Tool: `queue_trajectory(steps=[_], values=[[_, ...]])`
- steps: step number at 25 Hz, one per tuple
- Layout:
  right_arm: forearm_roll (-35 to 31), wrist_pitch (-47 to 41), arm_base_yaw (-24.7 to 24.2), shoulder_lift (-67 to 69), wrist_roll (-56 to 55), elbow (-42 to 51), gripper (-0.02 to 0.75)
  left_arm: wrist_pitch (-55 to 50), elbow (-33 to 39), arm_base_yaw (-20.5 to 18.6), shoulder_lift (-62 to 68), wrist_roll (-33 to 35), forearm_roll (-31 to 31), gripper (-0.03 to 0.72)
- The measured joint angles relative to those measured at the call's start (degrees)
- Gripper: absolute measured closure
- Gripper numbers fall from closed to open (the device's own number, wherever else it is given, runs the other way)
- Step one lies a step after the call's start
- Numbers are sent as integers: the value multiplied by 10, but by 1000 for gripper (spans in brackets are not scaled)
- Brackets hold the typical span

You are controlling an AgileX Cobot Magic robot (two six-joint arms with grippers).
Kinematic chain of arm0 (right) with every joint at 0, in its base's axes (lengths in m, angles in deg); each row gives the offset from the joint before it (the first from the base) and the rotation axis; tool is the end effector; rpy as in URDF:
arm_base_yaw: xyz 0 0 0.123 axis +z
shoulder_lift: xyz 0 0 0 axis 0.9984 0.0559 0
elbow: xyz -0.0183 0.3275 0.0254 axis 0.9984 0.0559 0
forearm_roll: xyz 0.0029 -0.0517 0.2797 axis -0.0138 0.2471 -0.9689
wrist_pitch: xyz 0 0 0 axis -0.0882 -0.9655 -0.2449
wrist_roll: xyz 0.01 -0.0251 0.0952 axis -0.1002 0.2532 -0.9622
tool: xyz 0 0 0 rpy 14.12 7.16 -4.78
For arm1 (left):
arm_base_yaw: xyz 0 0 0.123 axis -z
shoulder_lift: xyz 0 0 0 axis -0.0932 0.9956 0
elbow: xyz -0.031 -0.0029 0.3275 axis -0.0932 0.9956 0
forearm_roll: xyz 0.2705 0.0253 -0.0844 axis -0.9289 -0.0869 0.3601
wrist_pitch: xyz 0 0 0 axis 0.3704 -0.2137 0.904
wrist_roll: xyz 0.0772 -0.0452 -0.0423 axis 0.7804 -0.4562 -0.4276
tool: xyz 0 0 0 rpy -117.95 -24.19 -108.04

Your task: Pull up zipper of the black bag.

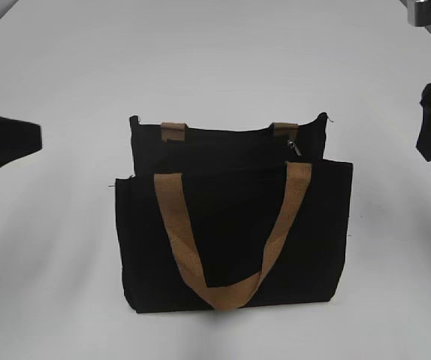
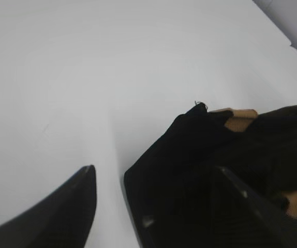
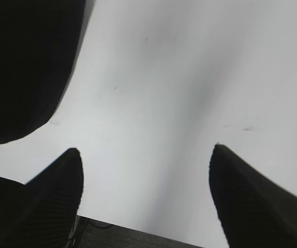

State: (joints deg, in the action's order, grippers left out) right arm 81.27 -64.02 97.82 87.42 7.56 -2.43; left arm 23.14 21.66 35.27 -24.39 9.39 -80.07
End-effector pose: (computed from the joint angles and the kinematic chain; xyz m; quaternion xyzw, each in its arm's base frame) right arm 0.3077 0.0609 0.3277 -0.1707 0.9800 0.0067 0.1017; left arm 0.1731 -0.0982 0.2903 0.1222 0.8491 -0.1833 0.4801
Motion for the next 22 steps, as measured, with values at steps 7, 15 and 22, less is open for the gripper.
queue_trajectory(steps=[7,15,22], values=[[-5,-2,-1,-47,-32,42,146,-332,-59,0,-124,0,-6,130],[-20,-4,-1,-267,-33,248,146,-584,-60,0,-264,4,-6,195],[-28,-12,-1,-574,-3,395,147,-601,-60,0,-451,39,-8,320]])
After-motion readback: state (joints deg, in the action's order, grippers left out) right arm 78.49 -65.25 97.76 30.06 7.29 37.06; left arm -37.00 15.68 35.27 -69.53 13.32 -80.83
